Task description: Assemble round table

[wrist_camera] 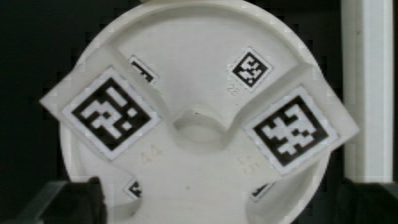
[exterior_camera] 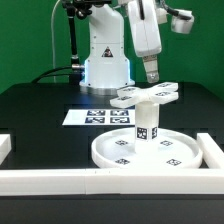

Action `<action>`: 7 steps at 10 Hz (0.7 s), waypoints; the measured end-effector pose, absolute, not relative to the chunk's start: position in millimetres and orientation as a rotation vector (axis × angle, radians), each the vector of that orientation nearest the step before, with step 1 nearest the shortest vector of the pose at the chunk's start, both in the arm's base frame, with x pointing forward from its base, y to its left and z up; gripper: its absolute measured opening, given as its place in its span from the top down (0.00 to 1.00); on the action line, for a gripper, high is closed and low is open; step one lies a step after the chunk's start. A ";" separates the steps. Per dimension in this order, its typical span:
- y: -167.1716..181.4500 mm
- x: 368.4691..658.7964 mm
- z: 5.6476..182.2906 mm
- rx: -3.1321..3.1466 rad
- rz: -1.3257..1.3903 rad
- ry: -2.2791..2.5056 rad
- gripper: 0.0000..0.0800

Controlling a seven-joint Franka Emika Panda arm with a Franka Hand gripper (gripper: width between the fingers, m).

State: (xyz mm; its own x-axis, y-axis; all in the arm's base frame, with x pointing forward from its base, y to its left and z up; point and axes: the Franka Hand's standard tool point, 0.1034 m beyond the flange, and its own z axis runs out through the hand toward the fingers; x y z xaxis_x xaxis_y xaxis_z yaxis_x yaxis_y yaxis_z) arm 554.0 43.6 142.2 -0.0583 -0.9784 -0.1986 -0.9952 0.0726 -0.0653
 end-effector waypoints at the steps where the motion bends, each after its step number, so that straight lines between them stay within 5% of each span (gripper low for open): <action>1: 44.0 553.9 142.0 -2.123 0.116 2.040 0.19; 7: 45.7 552.0 139.2 -2.725 0.006 1.132 0.19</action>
Offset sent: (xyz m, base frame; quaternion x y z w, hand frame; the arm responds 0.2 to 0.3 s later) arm 0.0039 0.0023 0.0005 -0.0137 0.0122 -0.3571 0.9339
